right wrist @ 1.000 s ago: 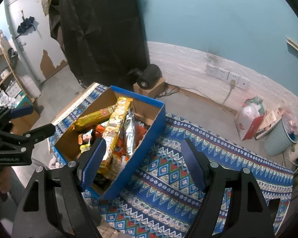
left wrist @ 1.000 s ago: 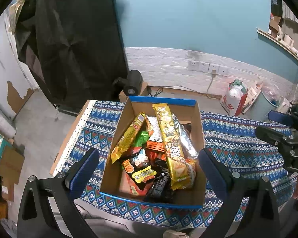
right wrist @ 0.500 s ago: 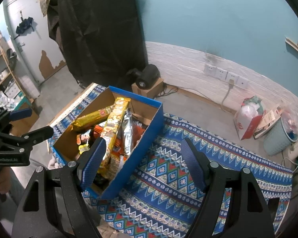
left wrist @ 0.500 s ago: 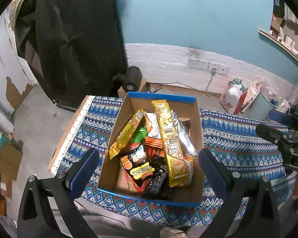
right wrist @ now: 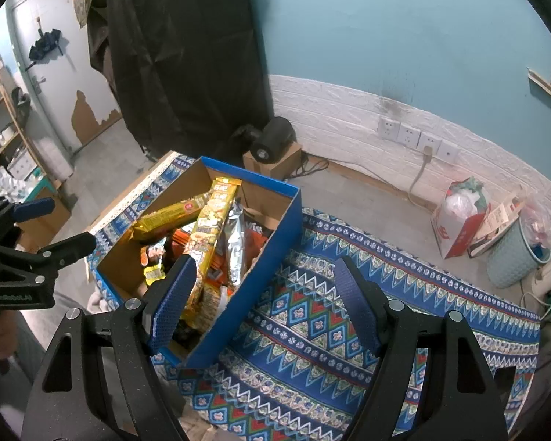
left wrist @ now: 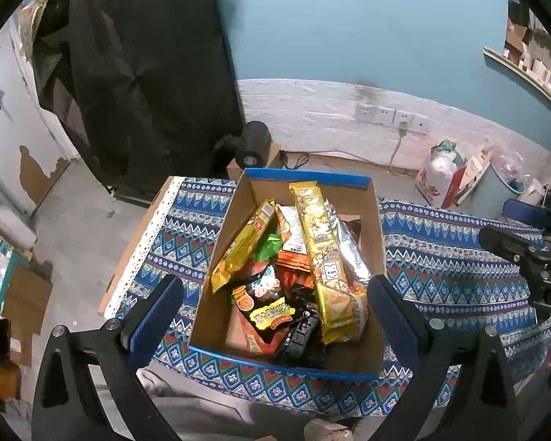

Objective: Organize snacks

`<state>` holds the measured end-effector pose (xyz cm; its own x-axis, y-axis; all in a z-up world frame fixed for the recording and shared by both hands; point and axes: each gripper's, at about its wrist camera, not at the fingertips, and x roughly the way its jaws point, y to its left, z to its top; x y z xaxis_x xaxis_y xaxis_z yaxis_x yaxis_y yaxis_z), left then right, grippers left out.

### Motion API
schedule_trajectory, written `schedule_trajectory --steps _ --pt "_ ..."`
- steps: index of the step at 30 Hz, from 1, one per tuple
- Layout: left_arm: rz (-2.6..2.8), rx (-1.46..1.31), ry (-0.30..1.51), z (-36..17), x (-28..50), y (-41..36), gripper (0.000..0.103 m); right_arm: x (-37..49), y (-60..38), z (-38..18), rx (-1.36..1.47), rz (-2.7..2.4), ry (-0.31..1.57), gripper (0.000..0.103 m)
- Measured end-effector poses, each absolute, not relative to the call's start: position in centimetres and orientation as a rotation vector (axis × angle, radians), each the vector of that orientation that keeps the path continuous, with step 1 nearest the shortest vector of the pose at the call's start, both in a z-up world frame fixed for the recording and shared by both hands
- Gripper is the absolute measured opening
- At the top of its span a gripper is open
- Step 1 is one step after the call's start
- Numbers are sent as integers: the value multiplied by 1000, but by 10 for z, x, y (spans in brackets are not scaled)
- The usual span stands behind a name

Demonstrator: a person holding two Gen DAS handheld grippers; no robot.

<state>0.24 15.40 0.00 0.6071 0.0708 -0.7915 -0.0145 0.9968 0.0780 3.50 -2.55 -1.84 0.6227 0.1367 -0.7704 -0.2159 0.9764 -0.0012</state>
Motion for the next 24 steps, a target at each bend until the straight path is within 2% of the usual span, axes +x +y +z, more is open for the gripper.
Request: schedule_trajectory --steps 24 --pt "69 70 897 1 -1 156 101 35 -25 -27 -100 205 901 77"
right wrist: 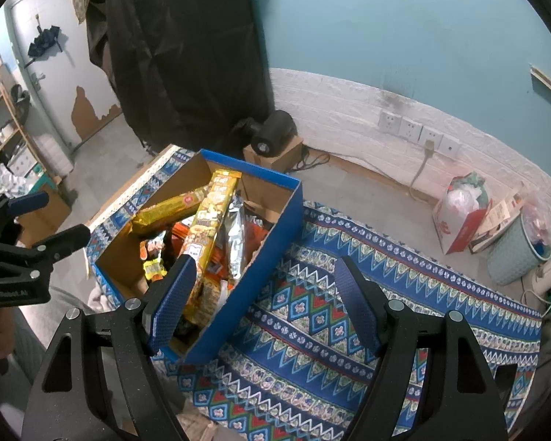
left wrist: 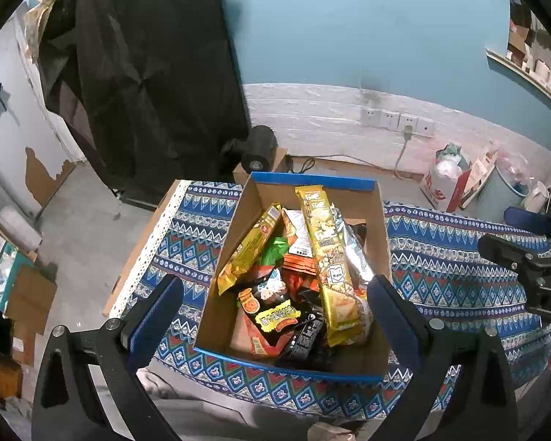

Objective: Organize snacks

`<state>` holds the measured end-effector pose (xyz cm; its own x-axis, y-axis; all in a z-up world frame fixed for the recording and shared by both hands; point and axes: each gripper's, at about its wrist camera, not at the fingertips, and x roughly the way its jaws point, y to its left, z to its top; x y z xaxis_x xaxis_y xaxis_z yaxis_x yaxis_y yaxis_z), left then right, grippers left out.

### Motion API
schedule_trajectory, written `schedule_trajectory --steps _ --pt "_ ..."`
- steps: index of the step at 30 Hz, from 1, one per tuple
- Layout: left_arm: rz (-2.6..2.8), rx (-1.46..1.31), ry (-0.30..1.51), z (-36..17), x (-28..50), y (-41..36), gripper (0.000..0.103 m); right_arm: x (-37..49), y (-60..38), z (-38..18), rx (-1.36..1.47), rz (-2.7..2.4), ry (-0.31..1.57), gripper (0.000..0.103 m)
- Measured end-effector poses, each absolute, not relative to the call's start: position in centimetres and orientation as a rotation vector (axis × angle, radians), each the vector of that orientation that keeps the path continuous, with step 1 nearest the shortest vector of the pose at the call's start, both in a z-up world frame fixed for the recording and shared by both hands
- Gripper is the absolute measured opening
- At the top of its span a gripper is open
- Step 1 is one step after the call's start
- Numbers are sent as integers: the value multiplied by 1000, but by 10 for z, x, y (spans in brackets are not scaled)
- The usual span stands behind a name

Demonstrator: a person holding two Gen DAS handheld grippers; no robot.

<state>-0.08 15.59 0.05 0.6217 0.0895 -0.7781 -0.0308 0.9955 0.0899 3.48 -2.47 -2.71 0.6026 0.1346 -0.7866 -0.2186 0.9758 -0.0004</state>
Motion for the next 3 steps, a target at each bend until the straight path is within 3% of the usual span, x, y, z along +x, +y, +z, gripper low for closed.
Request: schedule_trajectory --steps 3 --pt "71 73 897 0 -1 156 101 35 -25 -28 -98 205 905 77"
